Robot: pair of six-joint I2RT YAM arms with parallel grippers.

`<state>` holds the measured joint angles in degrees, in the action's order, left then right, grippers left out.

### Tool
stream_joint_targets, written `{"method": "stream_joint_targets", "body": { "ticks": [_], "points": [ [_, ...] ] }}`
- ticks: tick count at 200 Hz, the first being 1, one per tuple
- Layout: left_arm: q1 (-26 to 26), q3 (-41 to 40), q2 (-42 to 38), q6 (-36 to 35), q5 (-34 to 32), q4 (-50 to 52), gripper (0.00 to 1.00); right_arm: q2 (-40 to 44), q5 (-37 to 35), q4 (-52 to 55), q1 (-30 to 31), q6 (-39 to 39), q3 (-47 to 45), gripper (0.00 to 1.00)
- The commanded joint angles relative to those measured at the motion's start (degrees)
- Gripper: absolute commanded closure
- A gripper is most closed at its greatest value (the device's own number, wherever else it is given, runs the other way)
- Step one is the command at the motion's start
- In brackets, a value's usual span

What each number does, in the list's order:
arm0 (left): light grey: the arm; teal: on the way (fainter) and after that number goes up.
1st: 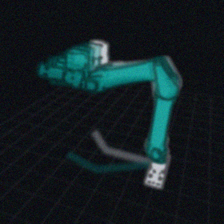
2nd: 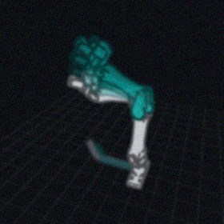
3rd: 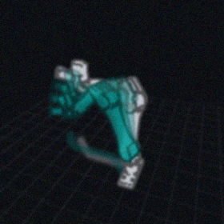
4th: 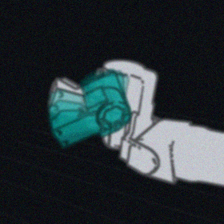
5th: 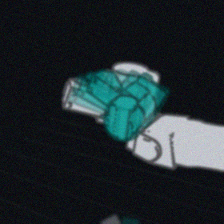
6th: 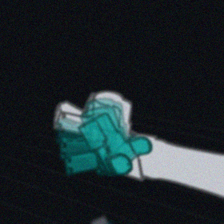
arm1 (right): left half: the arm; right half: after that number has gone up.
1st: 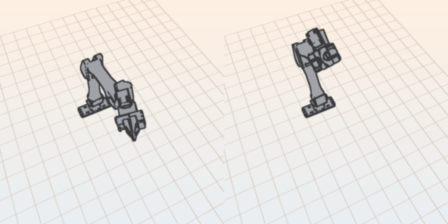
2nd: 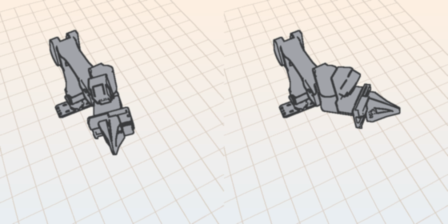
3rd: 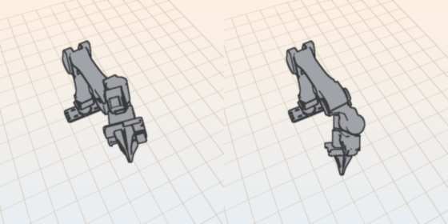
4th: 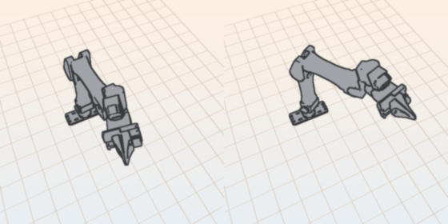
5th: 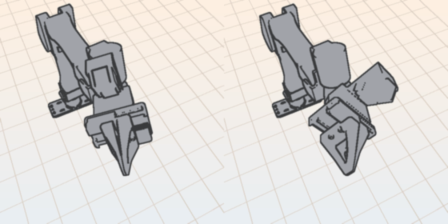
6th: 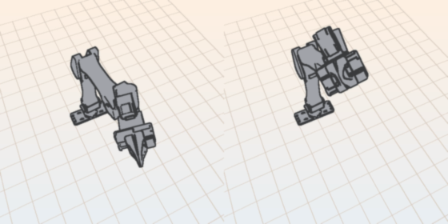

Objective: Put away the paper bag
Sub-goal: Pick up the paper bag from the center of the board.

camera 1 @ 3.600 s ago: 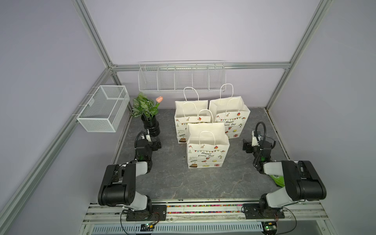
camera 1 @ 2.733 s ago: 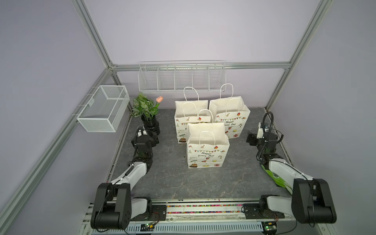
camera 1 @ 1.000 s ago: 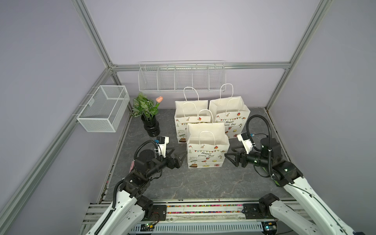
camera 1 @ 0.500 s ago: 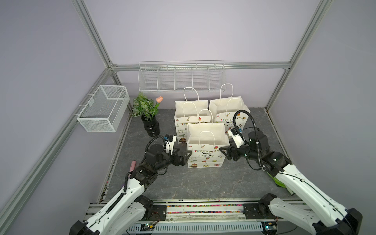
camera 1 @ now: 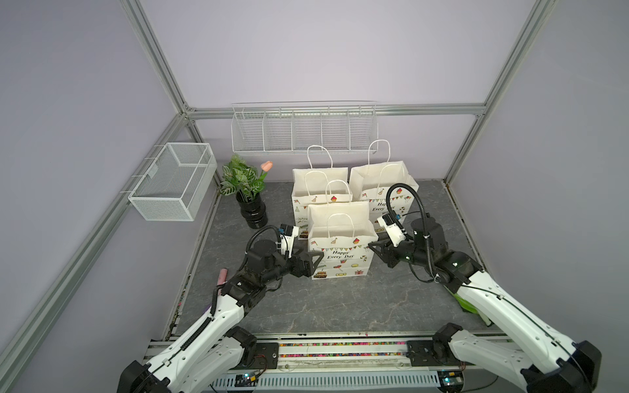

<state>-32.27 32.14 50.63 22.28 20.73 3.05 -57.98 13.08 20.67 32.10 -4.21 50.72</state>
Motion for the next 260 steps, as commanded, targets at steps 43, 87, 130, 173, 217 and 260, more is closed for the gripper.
{"method": "stream_joint_targets", "body": {
  "ticks": [43, 87, 130, 173, 217, 260],
  "points": [
    [-0.25, 4.50, 2.91, -1.23, 1.54, -2.94, 0.48, 1.33, 1.31, -1.15, 0.38, -0.18, 1.31, 0.77],
    [-0.25, 5.11, 2.41, -1.73, 1.20, -1.85, 0.79, 1.68, 1.64, -1.16, 0.33, -0.30, 1.40, 0.67],
    [-0.25, 7.07, 1.19, -1.20, 1.87, -0.01, 1.00, 4.82, 0.39, 0.37, 0.28, 0.18, 1.49, 0.23],
    [-0.25, 10.13, -1.56, 1.24, 1.50, 4.53, 1.00, 8.51, 1.99, 0.53, -1.47, -0.41, 1.05, 0.03],
    [-0.25, 11.10, -3.44, -0.48, 2.72, 7.49, 1.00, 6.17, 12.68, -1.51, -5.45, -3.49, 0.86, 0.08],
    [-0.25, 10.83, -0.08, -0.83, 7.24, 5.70, 1.00, 5.20, 13.96, -2.80, -6.89, -4.44, -1.76, 0.08]
  ]
}}
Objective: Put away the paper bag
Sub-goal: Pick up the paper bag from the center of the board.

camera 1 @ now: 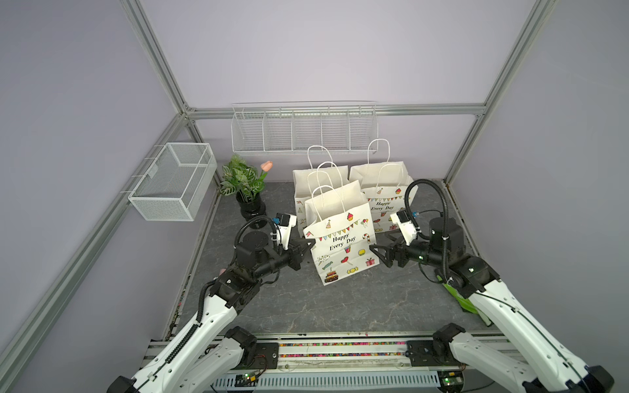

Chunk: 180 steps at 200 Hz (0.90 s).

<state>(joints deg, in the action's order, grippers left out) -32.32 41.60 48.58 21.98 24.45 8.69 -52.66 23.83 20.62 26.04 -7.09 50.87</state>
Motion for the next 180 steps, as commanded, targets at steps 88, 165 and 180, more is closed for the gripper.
{"method": "stream_joint_targets", "body": {
  "ticks": [88, 165, 180],
  "points": [
    [-0.23, 3.65, 1.18, 1.23, 7.90, 1.63, 1.00, -2.96, 6.30, -5.85, -2.00, -2.48, -3.54, 0.02],
    [-0.20, 5.28, 3.19, 0.44, 12.55, 3.97, 1.00, -5.78, 9.17, -7.82, -3.07, -3.21, -2.85, 0.00],
    [-0.26, 4.01, 3.50, 0.35, 11.51, 3.79, 1.00, -5.63, 8.85, -8.40, -3.28, -3.58, -3.19, 0.01]
  ]
}}
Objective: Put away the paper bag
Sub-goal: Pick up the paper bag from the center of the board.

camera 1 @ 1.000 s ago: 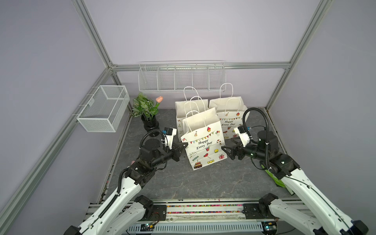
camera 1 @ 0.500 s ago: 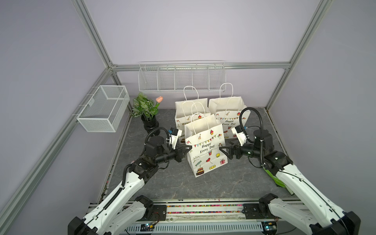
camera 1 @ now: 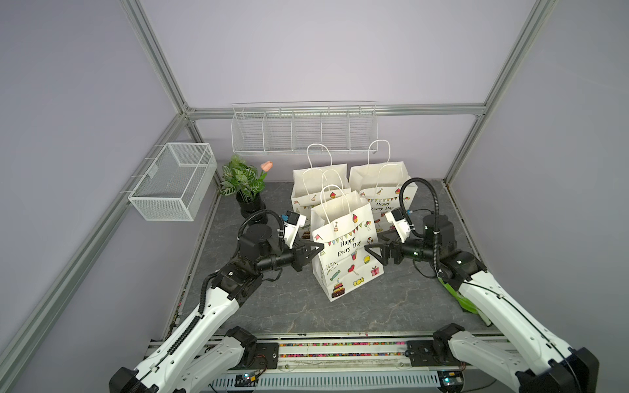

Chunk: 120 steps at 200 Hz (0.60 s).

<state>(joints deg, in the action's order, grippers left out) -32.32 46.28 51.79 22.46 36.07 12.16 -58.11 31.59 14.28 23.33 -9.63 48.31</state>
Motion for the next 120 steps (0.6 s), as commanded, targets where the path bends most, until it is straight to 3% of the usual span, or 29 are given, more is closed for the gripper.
{"method": "stream_joint_targets", "body": {
  "ticks": [1, 26, 72, 120],
  "points": [
    [-0.23, -0.76, 0.31, -0.09, -0.21, 0.32, 0.99, -0.13, 1.10, -2.11, -0.57, -1.03, -0.65, 0.01],
    [-0.29, -2.46, 0.61, -0.14, -2.19, 0.31, 0.91, 0.15, -0.36, -1.40, -0.80, -0.33, -0.90, 0.02],
    [-0.37, -3.76, -1.21, 0.88, -3.92, -0.58, 0.93, -3.04, 2.00, -2.92, -0.74, -0.64, -2.05, 0.05],
    [-0.38, -5.46, 0.28, 1.98, -2.65, -2.74, 0.94, -8.56, 11.51, -8.38, -0.57, -3.20, -2.46, 0.18]
  ]
}}
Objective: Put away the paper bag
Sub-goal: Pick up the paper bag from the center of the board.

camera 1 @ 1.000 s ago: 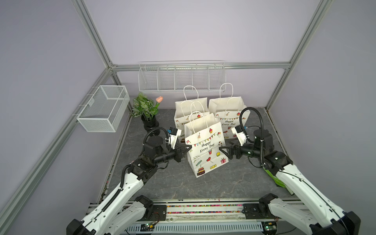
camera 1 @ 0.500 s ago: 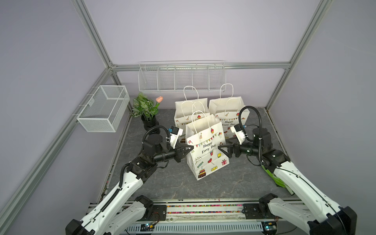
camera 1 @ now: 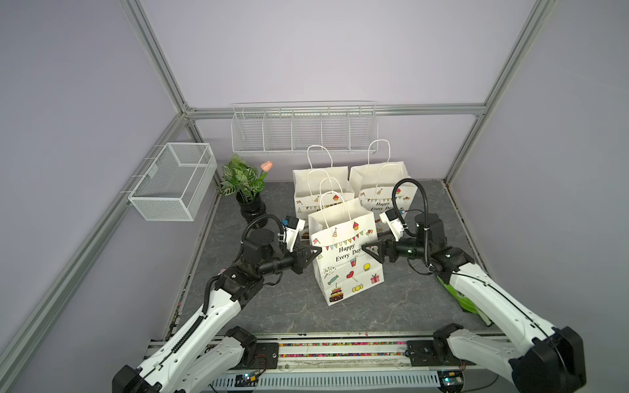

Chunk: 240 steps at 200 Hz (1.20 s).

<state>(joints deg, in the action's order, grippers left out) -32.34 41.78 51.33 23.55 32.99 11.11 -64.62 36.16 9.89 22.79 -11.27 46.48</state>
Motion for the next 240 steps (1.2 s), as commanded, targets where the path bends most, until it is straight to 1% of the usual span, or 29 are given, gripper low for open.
{"method": "stream_joint_targets", "body": {
  "ticks": [1, 22, 51, 80, 102, 120, 137, 145, 154, 169, 182, 196, 205, 214, 218, 221, 240],
  "points": [
    [-0.36, -0.89, 0.85, 0.88, 0.46, -1.70, 0.94, -2.20, 7.10, -3.95, -0.02, -1.61, -0.57, 0.18],
    [-0.41, -0.65, 2.29, 0.71, 0.82, -1.62, 0.94, -3.38, 8.27, -3.01, 0.32, -1.15, 0.07, 0.30],
    [-0.40, -0.81, 2.46, 0.47, -0.07, -1.28, 0.95, -2.21, 8.10, -3.03, 0.36, -1.19, -0.68, 0.46],
    [-0.36, -0.65, 1.97, 0.42, -1.71, -0.61, 0.95, -0.57, 8.09, -2.25, 0.54, -1.59, -0.64, 0.57],
    [-0.31, -0.43, 1.82, 0.44, -2.99, -0.15, 0.94, 0.75, 7.49, -1.58, 0.91, -1.84, -0.45, 0.68],
    [-0.35, -0.06, 1.78, 0.36, -3.46, 0.05, 0.91, 1.96, 6.28, -1.36, 1.10, -2.29, -0.51, 0.75],
    [-0.31, 0.36, 1.87, 0.33, -3.72, 0.22, 0.87, 3.23, 5.08, -2.05, 1.22, -3.26, -0.84, 0.80],
    [-0.36, 0.66, 1.88, 0.28, -3.81, 0.59, 0.83, 3.83, 4.44, -2.45, 1.24, -3.69, -0.95, 0.81],
    [-0.36, 0.97, 1.75, 0.28, -3.92, 0.81, 0.75, 4.51, 3.50, -2.72, 1.30, -4.15, -1.12, 0.84],
    [-0.35, 1.16, 1.29, 0.27, -4.02, 1.01, 0.65, 5.51, 1.48, -2.77, 1.29, -4.73, -1.13, 0.88],
    [-0.37, 1.20, 0.66, 0.36, -4.38, 1.25, 0.59, 6.11, 0.39, -2.66, 1.27, -5.00, -1.08, 0.93],
    [-0.36, 1.11, 0.19, 0.36, -5.10, 1.68, 0.53, 6.51, -0.25, -2.99, 1.22, -5.48, -1.38, 0.93],
    [-0.36, 1.03, -0.37, 0.44, -5.64, 2.19, 0.39, 6.68, -0.32, -2.99, 1.16, -5.75, -1.39, 0.93],
    [-0.38, 0.92, -0.99, 0.61, -6.15, 3.03, 0.19, 6.98, -0.47, -2.78, 1.13, -5.94, -1.13, 0.93],
    [-0.32, 0.91, -1.39, 0.62, -6.32, 3.39, 0.07, 7.19, -0.62, -2.57, 1.09, -5.97, -1.01, 0.93],
    [-0.34, 0.93, -1.70, 0.74, -6.48, 3.70, 0.01, 7.34, -0.72, -2.38, 0.97, -6.05, -0.88, 0.93],
    [-0.30, 0.43, -4.32, 1.77, -6.95, 5.14, 0.01, 8.91, -0.98, -1.10, 0.16, -6.40, 0.16, 0.93]
  ]
}}
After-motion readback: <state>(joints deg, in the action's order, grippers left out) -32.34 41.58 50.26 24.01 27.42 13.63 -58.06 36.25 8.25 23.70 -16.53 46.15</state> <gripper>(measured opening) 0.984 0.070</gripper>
